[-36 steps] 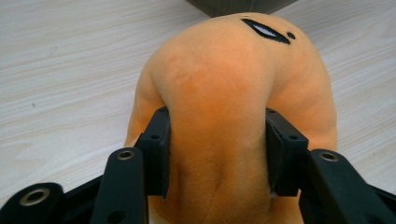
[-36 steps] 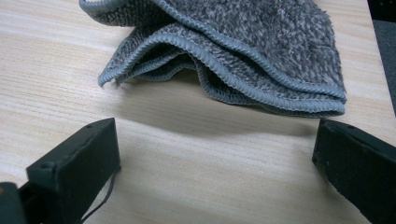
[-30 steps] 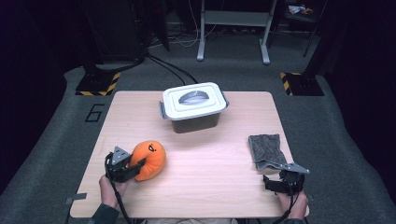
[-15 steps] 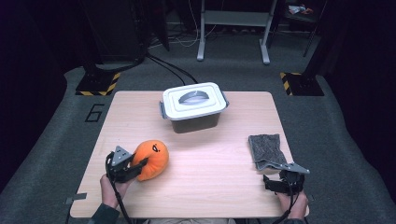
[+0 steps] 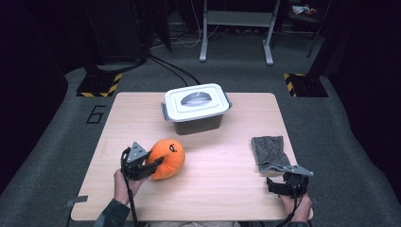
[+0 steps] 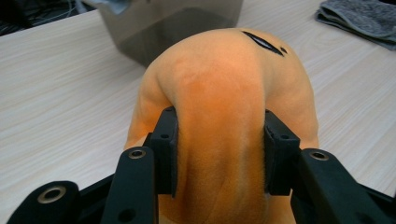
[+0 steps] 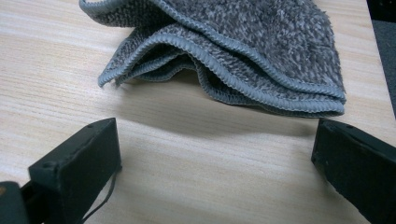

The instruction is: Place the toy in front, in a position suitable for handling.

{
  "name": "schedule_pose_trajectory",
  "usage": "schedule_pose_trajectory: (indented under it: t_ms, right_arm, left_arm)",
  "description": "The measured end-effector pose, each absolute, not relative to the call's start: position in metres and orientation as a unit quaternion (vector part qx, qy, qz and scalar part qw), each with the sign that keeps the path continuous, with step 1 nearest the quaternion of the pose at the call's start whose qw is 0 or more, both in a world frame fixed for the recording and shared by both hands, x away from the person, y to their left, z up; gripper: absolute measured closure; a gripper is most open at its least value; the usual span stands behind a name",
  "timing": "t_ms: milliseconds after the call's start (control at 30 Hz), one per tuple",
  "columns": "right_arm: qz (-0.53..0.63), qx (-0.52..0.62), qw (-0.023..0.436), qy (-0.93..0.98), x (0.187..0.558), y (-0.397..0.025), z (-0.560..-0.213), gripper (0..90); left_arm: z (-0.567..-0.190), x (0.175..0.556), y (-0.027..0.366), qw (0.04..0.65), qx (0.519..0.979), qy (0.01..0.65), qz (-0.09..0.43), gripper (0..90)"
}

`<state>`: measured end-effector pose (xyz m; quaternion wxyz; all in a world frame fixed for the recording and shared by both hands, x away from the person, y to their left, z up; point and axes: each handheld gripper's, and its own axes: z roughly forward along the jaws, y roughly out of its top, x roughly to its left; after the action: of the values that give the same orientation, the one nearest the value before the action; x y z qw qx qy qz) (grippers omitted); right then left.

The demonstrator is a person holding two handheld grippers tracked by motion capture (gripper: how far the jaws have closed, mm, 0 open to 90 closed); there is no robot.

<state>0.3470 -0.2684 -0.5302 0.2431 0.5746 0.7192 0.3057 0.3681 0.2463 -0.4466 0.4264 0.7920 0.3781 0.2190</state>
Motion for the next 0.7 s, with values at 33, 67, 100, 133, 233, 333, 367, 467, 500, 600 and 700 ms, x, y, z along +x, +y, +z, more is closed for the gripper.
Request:
schedule_pose_trajectory:
  t_ms: [33,67,100,133,233,333,367,467,500,600,700]
  right_arm:
    - [0.306,0.575,0.243,0.719,0.347,-0.268,-0.530,0.5]
    - [0.305,0.574,0.243,0.720,0.347,-0.268,-0.530,0.5]
    - [0.306,0.575,0.243,0.719,0.347,-0.268,-0.530,0.5]
    - [0.306,0.575,0.244,0.719,0.347,-0.268,-0.530,0.5]
    - [0.306,0.575,0.243,0.718,0.347,-0.268,-0.530,0.5]
    - [0.306,0.575,0.243,0.719,0.347,-0.268,-0.530,0.6]
    - [0.306,0.575,0.243,0.719,0.347,-0.268,-0.530,0.7]
    - [0.306,0.575,0.244,0.718,0.347,-0.269,-0.530,0.8]
    - [0.306,0.576,0.244,0.718,0.347,-0.268,-0.530,0.8]
    - [0.306,0.576,0.244,0.718,0.347,-0.269,-0.530,0.9]
    - [0.306,0.576,0.244,0.718,0.347,-0.268,-0.530,0.9]
  left_arm:
    - [-0.446,0.371,0.241,0.429,0.794,0.374,0.213,56.9]
    - [-0.446,0.374,0.237,0.428,0.798,0.369,0.210,56.9]
    - [-0.446,0.375,0.235,0.429,0.799,0.365,0.209,56.8]
    - [-0.447,0.376,0.230,0.432,0.800,0.363,0.205,56.8]
    - [-0.448,0.380,0.221,0.435,0.804,0.356,0.194,56.8]
    - [-0.447,0.382,0.210,0.433,0.809,0.343,0.202,56.8]
    - [-0.448,0.384,0.207,0.436,0.809,0.342,0.199,56.8]
    - [-0.446,0.389,0.202,0.438,0.811,0.339,0.189,56.8]
    - [-0.445,0.391,0.199,0.437,0.814,0.334,0.189,56.8]
    - [-0.443,0.395,0.192,0.446,0.812,0.327,0.184,56.7]
    - [-0.441,0.399,0.181,0.445,0.820,0.312,0.180,56.6]
